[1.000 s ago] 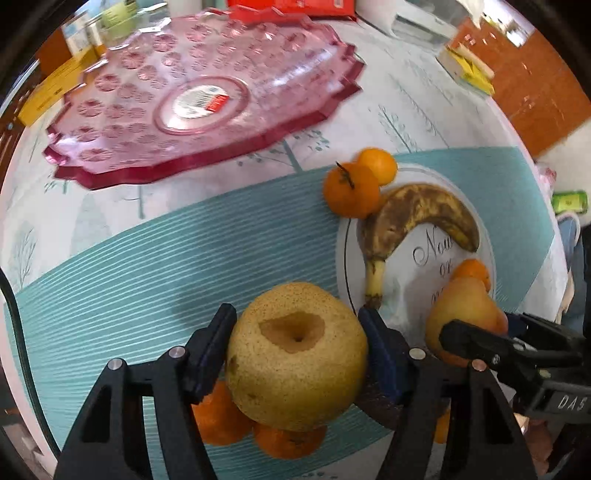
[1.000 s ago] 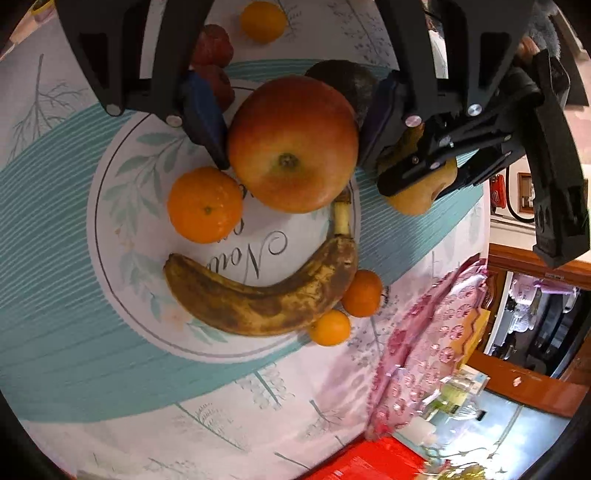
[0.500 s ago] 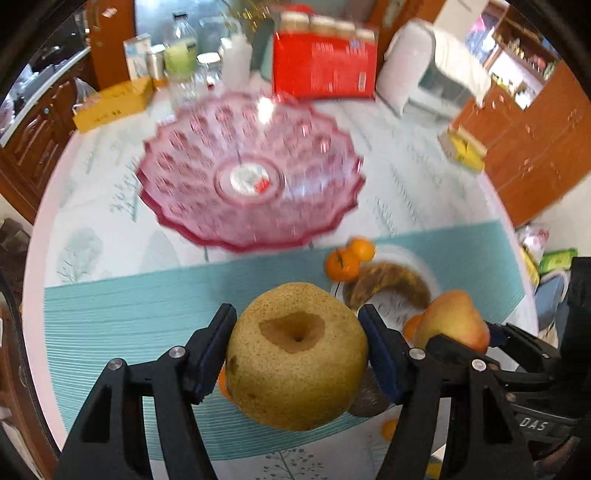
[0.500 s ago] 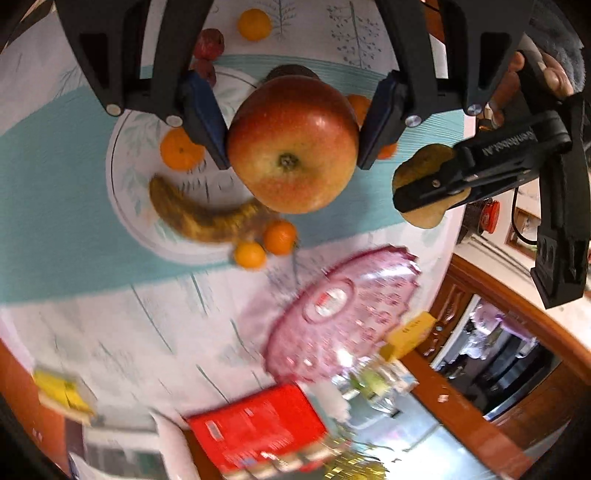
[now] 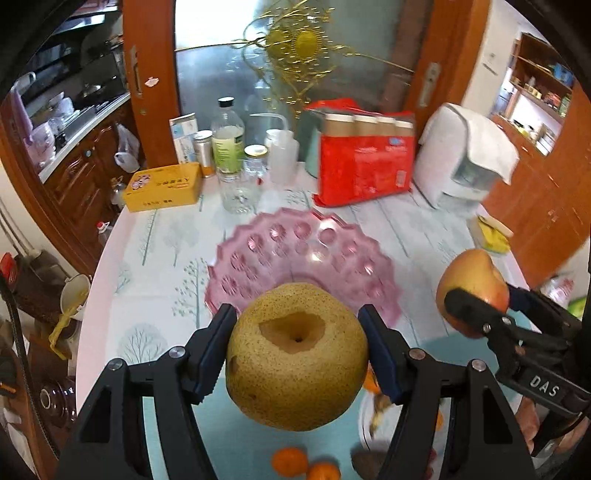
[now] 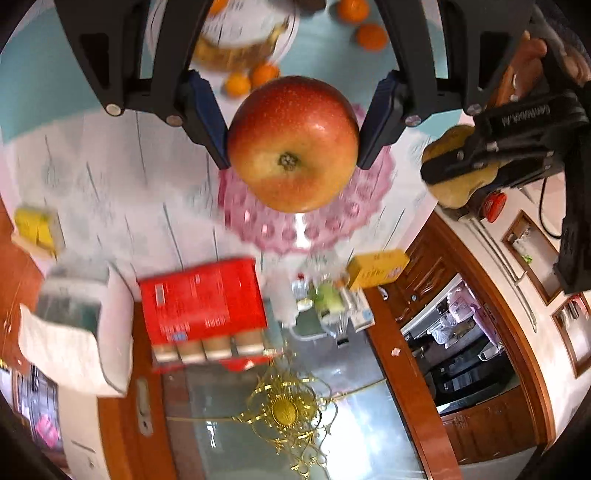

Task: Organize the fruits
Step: 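Carry the pear and apple into the pink bowl and release both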

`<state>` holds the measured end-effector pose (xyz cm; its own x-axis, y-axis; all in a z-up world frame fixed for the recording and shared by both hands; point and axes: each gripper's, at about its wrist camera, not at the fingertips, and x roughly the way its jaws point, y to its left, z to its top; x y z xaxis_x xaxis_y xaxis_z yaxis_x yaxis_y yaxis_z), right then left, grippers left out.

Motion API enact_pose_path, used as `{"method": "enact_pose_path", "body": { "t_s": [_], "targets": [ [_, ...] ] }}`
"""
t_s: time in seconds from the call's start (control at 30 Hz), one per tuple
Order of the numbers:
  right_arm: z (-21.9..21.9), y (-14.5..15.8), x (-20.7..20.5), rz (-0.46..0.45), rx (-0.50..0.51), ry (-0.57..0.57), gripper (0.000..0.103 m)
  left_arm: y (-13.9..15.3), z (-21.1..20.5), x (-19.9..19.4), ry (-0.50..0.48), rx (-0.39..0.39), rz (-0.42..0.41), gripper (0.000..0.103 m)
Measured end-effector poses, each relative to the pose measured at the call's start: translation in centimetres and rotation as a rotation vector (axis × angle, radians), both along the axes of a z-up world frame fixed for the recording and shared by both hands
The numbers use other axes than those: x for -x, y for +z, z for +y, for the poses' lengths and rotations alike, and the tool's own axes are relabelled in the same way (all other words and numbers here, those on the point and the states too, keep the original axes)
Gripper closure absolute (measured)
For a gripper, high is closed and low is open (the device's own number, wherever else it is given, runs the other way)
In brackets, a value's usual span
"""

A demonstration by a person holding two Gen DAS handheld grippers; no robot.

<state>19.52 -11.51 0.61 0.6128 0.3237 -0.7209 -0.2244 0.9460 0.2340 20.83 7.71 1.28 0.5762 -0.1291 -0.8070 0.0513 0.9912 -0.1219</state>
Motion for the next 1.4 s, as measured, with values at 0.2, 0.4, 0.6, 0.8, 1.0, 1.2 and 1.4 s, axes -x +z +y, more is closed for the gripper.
{"method": "enact_pose_path", "body": {
  "t_s": [0.2, 0.4, 0.6, 0.8, 1.0, 1.2, 1.4],
  "targets": [
    [2.3, -3.9, -5.4, 0.016, 0.114, 0.015, 0.034, -3.9, 0.6, -5.0, 0.021, -0.009, 0.051, 0.036],
    [4.1, -9.7, -7.7, 0.098, 0.204, 0.063, 0.034, -9.4, 0.2, -7.9, 0.028, -0.03, 0.129, 0.036],
    [4.7, -13.0, -8.2, 0.156, 0.228, 0.088, 0.034, -12.9, -0.2, -9.4, 0.03, -0.046, 0.174, 0.036],
    [5.1, -14.7, -8.7, 0.187, 0.25, 0.116, 0.034, -15.5, -0.4, -10.5, 0.029, -0.054, 0.217, 0.036],
    [6.2, -15.4, -8.6, 0.177, 0.282, 0.166, 0.034, -17.9, -0.4, -11.1, 0.033, -0.069, 0.262, 0.036],
    [6.9, -15.7, -8.5, 0.17, 0.317, 0.199, 0.033, -18.2, -0.4, -11.2, 0.035, -0.071, 0.266, 0.035],
    [7.1, -16.3, -8.2, 0.194, 0.309, 0.216, 0.032, -17.9, -0.6, -11.4, 0.01, -0.008, 0.279, 0.009]
  ]
}}
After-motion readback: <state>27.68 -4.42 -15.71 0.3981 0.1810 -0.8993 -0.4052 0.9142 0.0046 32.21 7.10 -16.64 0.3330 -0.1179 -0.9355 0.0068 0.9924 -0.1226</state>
